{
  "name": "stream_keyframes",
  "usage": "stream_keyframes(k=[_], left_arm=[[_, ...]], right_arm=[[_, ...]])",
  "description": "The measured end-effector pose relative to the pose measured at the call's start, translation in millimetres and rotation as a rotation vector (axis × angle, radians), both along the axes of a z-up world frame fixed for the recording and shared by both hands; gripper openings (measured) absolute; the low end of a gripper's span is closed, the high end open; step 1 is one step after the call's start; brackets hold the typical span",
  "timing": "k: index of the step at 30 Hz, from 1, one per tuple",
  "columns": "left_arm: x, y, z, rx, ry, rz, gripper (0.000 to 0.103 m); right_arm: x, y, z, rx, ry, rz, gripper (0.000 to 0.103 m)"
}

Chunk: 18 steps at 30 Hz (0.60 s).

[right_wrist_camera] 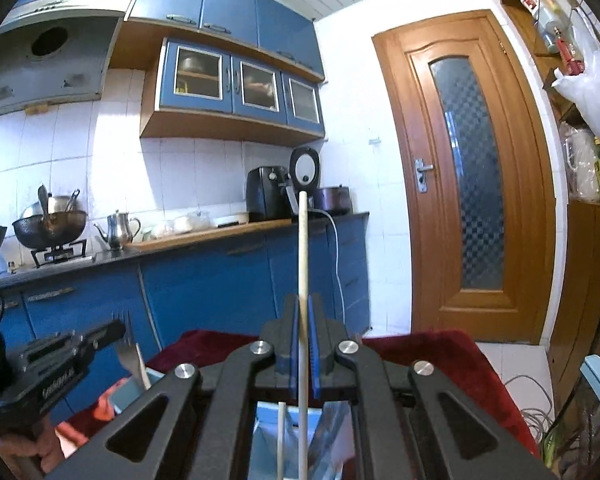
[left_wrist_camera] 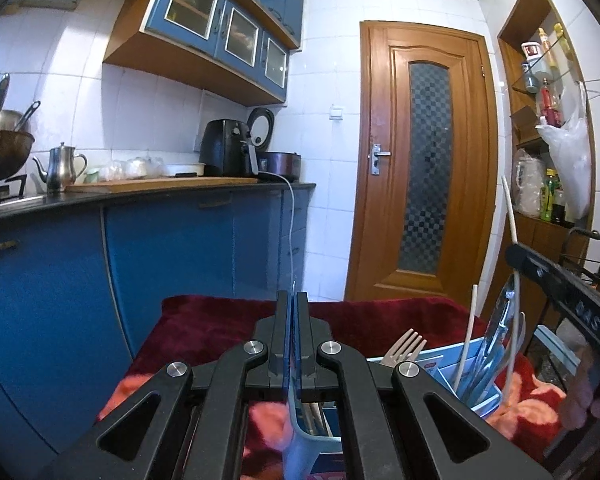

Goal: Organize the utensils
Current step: 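Lift and carry the silver fork and wooden chopstick over the caddy with both tools, then open the left tool over the caddy while the right tool releases its chopstick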

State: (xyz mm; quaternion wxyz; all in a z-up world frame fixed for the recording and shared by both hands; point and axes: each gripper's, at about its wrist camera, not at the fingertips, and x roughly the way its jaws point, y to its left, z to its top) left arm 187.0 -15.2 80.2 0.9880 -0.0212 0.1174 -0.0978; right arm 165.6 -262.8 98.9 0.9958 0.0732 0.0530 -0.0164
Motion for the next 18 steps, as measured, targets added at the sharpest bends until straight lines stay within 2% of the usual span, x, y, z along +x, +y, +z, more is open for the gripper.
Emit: stream_keyframes(k=[6,16,18], left_arm=[[4,-1,-5,-0.005,0.024,-0.010,0.001],[6,-2,-9,-0.008,0.038,-0.020,0.001],[6,-3,-9,-0.004,0.043,-0.020,0.002]], right_arm=[[13,2,-9,-0.009,0.000,-0.009,0.006],[7,1,-23,0.012,0.035,0.000,0.007],[6,-1,-23,0.025,0.039,0.005,0.019]])
